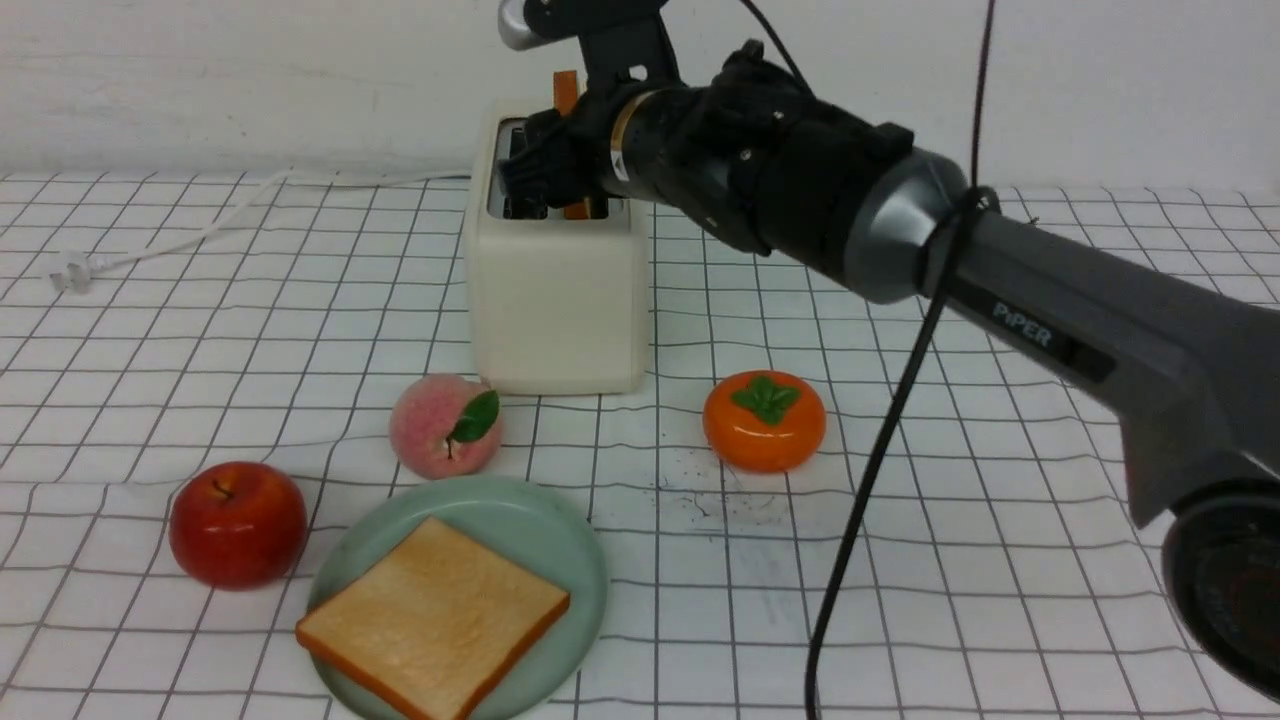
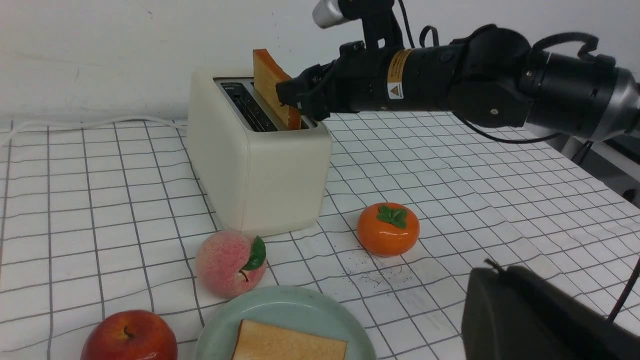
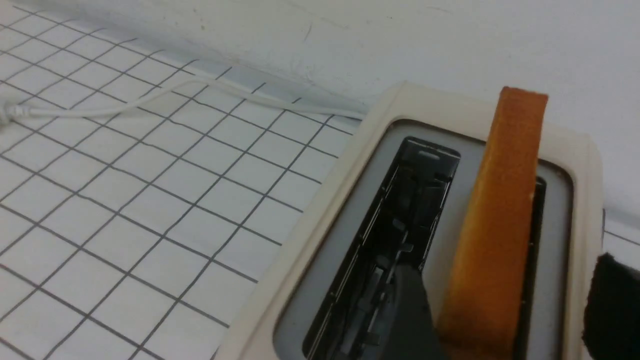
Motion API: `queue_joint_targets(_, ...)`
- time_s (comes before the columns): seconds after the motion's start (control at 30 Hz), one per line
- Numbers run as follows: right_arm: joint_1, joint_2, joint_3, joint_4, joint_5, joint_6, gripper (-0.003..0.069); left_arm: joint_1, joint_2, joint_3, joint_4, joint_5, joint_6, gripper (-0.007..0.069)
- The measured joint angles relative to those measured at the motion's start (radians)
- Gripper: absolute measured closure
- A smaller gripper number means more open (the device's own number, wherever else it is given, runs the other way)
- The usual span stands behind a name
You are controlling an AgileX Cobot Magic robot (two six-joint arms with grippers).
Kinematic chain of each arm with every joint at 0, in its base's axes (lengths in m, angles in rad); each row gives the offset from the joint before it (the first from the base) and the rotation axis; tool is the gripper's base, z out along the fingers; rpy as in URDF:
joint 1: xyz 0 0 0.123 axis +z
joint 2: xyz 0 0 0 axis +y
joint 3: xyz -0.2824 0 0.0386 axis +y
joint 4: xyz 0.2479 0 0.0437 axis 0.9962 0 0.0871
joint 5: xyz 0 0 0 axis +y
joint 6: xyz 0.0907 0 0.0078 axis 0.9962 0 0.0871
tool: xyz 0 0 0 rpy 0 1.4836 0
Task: Take toasted bread from bread machine on white checkered table place on plate.
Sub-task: 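Grasp the toast slice in the toaster and pull it up out of the slot with the right gripper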
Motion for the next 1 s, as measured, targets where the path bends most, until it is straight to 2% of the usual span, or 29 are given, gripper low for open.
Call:
queue_joint_targets(0.1, 0.000, 0.016, 0.000, -0.044, -0.005, 0.030, 0.0263, 0.000, 0.000, 0.000, 0.000, 0.000, 0.000, 0.0638)
queue_joint_targets(0.17, 0.000, 0.027, 0.000, -0.094, -0.011, 0.062, 0.0326, 0.000, 0.000, 0.000, 0.000, 0.000, 0.000, 0.0638)
queue_joint_targets(0.23, 0.000, 0.027, 0.000, -0.109, -0.017, 0.078, 0.0354, 0.000, 0.000, 0.000, 0.000, 0.000, 0.000, 0.0638)
queue_joint_targets(0.33, 0.000, 0.027, -0.001, -0.180, -0.046, 0.144, 0.0470, 0.000, 0.000, 0.000, 0.000, 0.000, 0.000, 0.0638)
queue_joint_targets(0.47, 0.000, 0.027, -0.001, -0.243, -0.052, 0.215, 0.0536, 0.000, 0.000, 0.000, 0.000, 0.000, 0.000, 0.0638)
queue_joint_targets(0.77, 0.001, 0.023, -0.001, -0.364, -0.075, 0.345, 0.0537, 0.000, 0.000, 0.000, 0.000, 0.000, 0.000, 0.0638)
queue_joint_targets(1.0, 0.046, -0.144, 0.001, -0.364, -0.071, 0.361, 0.0537, 0.000, 0.000, 0.000, 0.000, 0.000, 0.000, 0.0638)
